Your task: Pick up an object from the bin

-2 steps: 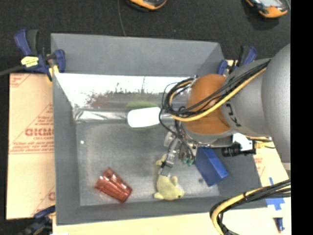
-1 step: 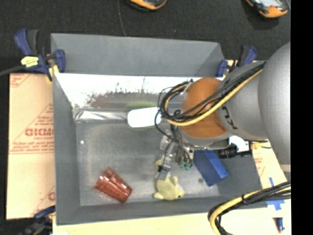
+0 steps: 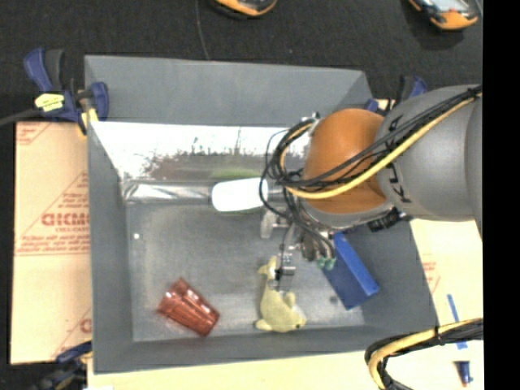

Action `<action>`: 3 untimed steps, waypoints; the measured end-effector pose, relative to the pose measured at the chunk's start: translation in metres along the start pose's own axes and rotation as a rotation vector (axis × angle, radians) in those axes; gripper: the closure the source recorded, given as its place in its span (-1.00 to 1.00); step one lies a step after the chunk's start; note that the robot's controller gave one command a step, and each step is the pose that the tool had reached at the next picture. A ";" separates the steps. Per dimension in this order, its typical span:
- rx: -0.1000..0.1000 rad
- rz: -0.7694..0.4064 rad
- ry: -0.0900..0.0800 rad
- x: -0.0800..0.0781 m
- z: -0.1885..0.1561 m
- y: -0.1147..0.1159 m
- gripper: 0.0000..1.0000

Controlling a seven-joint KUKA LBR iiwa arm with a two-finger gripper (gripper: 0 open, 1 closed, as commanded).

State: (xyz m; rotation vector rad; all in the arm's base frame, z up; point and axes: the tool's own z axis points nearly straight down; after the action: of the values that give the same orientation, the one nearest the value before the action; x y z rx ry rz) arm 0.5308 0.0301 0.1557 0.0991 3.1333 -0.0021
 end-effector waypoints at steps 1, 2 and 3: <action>0.001 0.021 0.000 0.020 0.030 -0.024 -1.00; -0.002 -0.055 -0.010 0.048 0.038 -0.034 -1.00; 0.003 -0.110 -0.006 0.048 0.075 -0.036 1.00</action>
Offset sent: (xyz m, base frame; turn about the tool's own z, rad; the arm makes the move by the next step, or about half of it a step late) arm -0.0498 -0.0306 -0.0373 -0.0557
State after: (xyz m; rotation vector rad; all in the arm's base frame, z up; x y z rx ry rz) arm 0.4808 -0.0034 0.0806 -0.0725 3.1280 -0.0078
